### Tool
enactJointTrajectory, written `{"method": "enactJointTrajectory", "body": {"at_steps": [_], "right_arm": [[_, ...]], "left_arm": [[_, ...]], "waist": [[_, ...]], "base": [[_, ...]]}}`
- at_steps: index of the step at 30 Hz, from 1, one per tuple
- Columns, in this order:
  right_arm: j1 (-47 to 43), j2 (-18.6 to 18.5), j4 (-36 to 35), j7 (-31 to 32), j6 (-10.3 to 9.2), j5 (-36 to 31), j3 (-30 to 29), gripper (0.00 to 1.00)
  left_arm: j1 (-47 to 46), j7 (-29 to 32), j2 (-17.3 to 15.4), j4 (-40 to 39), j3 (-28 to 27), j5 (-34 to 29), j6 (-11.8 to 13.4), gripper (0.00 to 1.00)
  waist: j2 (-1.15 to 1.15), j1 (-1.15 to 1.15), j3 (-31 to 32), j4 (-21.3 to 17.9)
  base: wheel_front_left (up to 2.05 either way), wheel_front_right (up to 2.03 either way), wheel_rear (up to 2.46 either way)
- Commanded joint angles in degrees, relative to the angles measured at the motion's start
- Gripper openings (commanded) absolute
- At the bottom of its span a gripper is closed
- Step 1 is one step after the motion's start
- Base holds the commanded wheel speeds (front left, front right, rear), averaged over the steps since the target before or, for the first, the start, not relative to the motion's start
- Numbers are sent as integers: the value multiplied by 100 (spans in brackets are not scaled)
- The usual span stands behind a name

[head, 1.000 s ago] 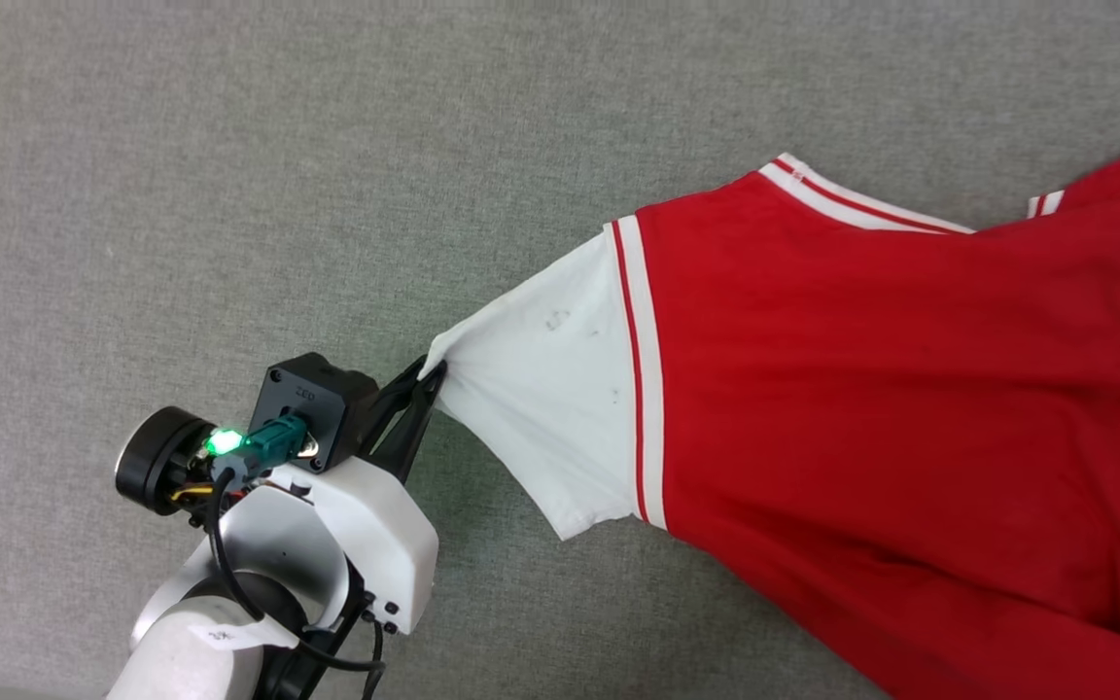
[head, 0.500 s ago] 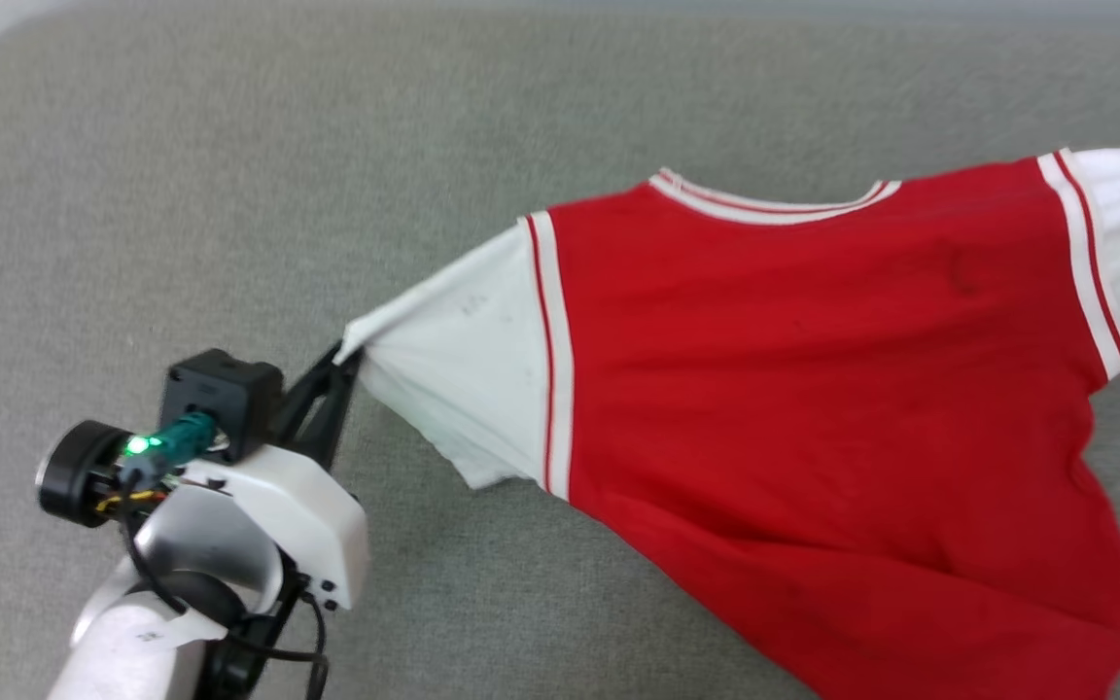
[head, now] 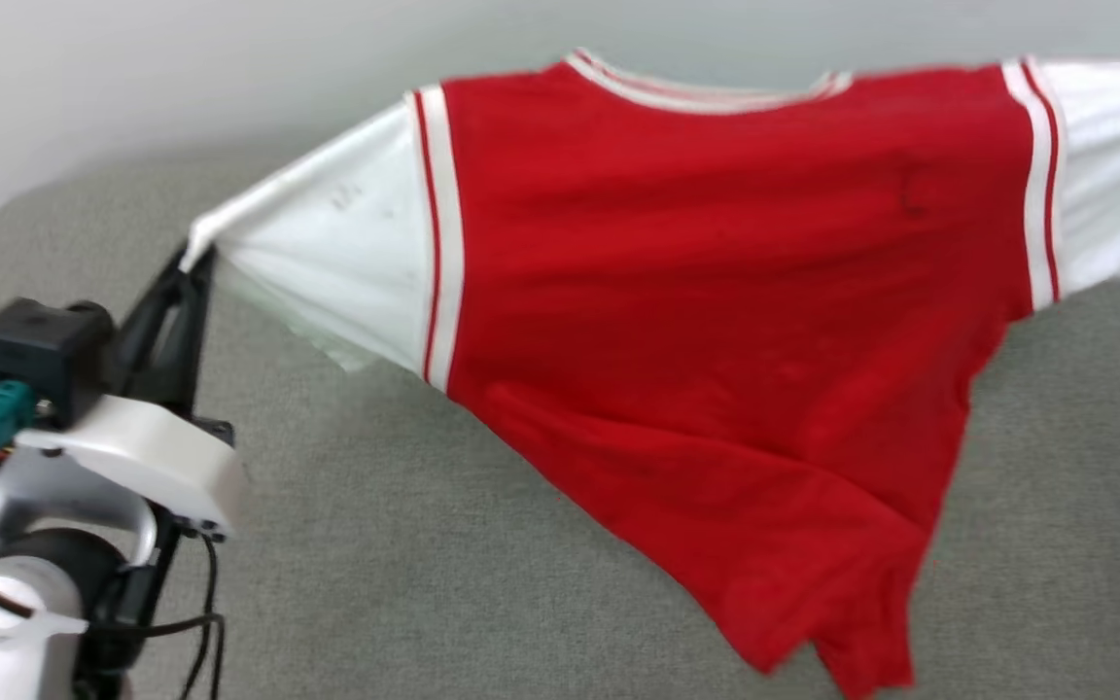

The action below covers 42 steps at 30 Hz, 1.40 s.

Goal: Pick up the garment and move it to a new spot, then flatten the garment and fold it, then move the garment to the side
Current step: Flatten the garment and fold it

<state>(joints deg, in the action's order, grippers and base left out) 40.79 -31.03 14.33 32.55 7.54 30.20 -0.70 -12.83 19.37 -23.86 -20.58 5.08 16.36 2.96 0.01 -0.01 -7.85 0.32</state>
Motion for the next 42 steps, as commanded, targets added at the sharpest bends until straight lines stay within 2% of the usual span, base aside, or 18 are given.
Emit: {"method": "enactJointTrajectory", "body": {"at_steps": [1, 12, 18, 19, 27, 34, 42], "right_arm": [[23, -38, -58, -155, -10, 92, 49, 0], [177, 32, -389, -607, -10, 349, -115, 0], [353, 171, -506, -631, -10, 304, -194, 0], [480, 202, -546, -646, -10, 210, -215, 0], [1161, 283, -493, -677, -11, -25, -353, 0], [2276, 332, -98, -843, -11, -450, -383, 0], [3871, 590, 882, -1514, -11, -1088, -465, 0]], "left_arm": [[-96, -92, -111, -76, -166, -26, 56, 0], [-482, -285, -543, -224, -691, -4, 16, 0], [-837, -216, -795, -262, -820, 25, -85, 0], [-1045, -153, -951, -280, -856, 34, -168, 0], [-1978, 0, -1368, 71, -865, 241, -509, 0], [-3476, -163, -1651, 808, -520, 264, -822, 0], [-5624, -858, -1617, 2327, 160, 9, -977, 0]], "waist": [[-1, 1, 208, -145], [-1, 1, 529, -291], [-1, 1, 576, -356], [-1, 1, 461, -378], [-1, 1, -417, -327], [-1, 1, -1445, -199], [-1, 1, -2420, -58]], "base": [[0, 0, 0], [0, 0, 0], [0, 0, 0], [0, 0, 0], [0, 0, 0], [0, 0, 0], [0, 0, 0]]}}
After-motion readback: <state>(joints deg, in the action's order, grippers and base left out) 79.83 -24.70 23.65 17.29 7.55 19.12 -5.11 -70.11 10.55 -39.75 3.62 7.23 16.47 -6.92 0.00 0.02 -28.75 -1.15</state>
